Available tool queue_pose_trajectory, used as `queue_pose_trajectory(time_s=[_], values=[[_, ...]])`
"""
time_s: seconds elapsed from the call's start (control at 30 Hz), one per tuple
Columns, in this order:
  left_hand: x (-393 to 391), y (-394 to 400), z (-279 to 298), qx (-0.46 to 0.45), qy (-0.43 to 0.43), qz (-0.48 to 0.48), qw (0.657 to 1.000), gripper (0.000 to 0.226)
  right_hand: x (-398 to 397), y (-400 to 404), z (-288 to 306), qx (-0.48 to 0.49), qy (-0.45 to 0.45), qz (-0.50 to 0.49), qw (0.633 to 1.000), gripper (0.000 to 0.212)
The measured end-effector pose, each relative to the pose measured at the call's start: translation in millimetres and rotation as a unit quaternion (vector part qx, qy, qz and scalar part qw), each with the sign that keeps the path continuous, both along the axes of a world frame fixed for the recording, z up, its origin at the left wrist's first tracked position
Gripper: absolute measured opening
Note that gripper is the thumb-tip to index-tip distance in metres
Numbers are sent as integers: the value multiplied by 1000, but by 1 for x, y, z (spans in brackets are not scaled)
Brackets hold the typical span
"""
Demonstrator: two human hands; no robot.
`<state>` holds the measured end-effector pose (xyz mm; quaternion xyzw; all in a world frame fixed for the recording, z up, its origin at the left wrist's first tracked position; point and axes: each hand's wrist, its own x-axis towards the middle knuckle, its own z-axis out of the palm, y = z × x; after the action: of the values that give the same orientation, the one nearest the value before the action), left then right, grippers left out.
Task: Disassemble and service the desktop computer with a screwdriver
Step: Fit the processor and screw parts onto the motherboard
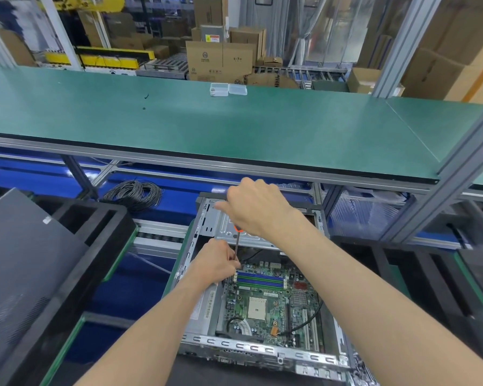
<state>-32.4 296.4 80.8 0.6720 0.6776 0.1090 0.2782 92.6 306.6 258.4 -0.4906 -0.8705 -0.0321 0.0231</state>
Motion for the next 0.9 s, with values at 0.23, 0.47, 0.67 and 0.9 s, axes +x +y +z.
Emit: queue_pose_trajectory(time_s=[0.23,0.47,0.67,0.9], values=[[1,-2,6,4,33,-7,999,41,3,3,9,-152,74,132,977,24],[3,-1,7,1,47,-18,999,44,-2,0,0,-2,5,42,999,32],[2,-2,4,-6,14,4,1000,21,1,2,8,-171,95,156,968,30],[-1,0,-1,23,6,-28,999,23,2,4,2,-7,4,28,1000,35]])
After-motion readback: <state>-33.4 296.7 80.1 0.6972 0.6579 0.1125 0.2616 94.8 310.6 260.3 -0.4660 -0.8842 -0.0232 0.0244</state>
